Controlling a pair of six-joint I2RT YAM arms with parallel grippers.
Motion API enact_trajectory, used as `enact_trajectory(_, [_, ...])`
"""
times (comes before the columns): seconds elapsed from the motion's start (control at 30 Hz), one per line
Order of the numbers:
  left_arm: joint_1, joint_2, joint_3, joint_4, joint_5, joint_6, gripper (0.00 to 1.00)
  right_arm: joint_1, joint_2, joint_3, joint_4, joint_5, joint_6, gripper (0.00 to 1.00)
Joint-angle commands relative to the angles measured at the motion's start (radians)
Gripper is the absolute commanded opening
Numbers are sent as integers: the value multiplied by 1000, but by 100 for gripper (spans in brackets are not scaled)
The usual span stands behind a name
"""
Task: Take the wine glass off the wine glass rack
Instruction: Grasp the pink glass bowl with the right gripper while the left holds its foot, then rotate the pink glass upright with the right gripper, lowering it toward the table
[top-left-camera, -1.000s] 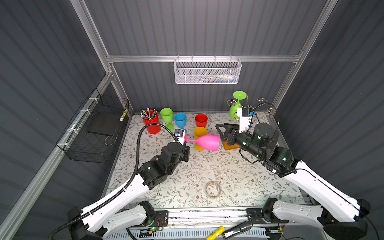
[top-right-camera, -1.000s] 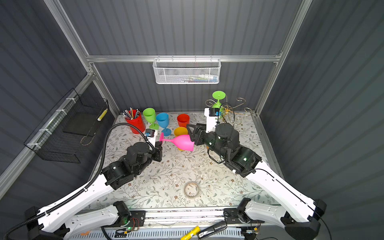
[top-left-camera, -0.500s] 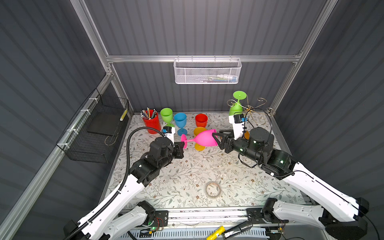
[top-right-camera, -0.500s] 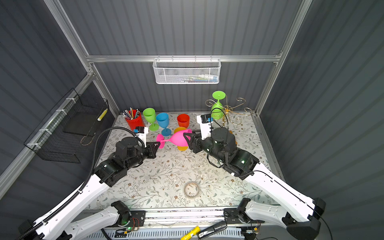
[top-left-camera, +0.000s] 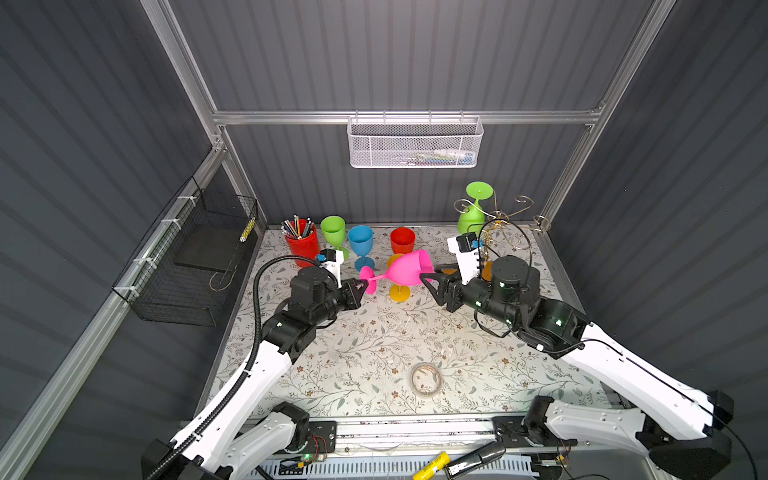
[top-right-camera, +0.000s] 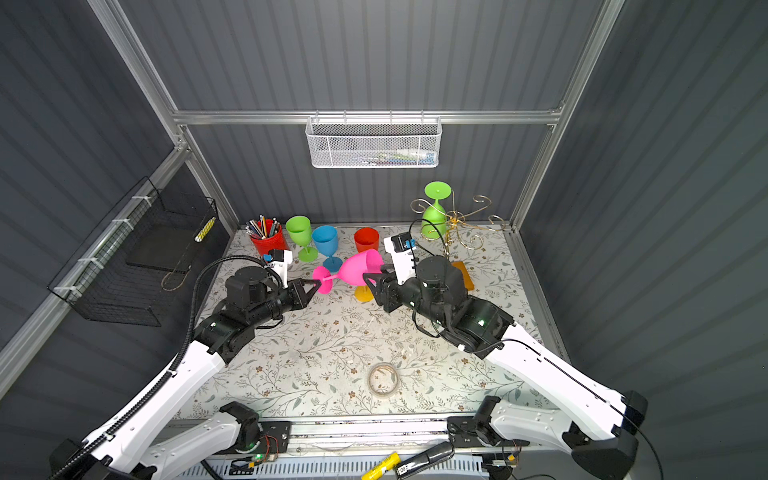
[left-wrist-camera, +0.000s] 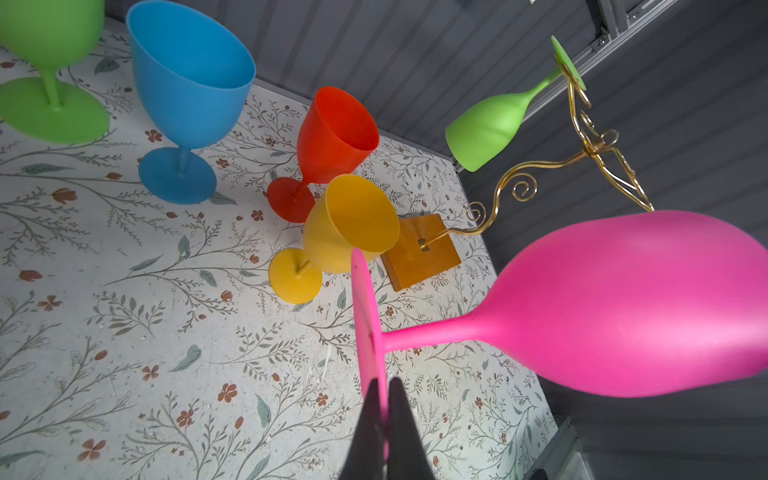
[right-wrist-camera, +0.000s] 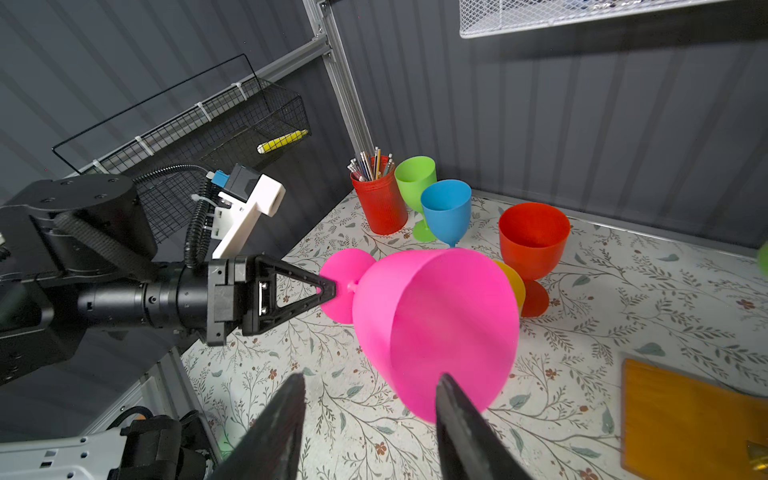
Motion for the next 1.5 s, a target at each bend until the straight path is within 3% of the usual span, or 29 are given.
enact_trajectory(0.0, [24, 0, -16, 84, 122, -40, 0, 8, 13, 39, -23, 1, -28, 52])
enact_trajectory(0.47, [39, -9, -21, 85, 138, -26, 0, 21, 158, 142, -88, -11, -98, 52])
enact_trajectory(0.67, [47, -16, -24, 73, 139, -19, 0, 25, 189, 155, -73, -62, -103, 47])
enact_trajectory(0.9, [60, -19, -23, 55, 132, -19, 0, 27, 204, 169, -60, -181, -107, 30])
enact_trajectory(1.1, [68, -28, -25, 41, 116, -25, 8, 27, 213, 175, -59, -198, -101, 6])
enact_trajectory(1.2, [69, -36, -16, 19, 97, -14, 26, 28, 221, 181, -58, -194, -97, 0])
enact_trajectory(1.27, [70, -47, -6, -15, 48, -3, 53, 30, 231, 189, -62, -191, -97, 0])
enact_trajectory(1.3, [70, -56, -2, -42, 5, 3, 61, 32, 236, 194, -65, -191, -97, 0])
enact_trajectory(1.47, [73, -72, 42, -163, -129, 37, 82, 55, 271, 220, -85, -161, -111, 0])
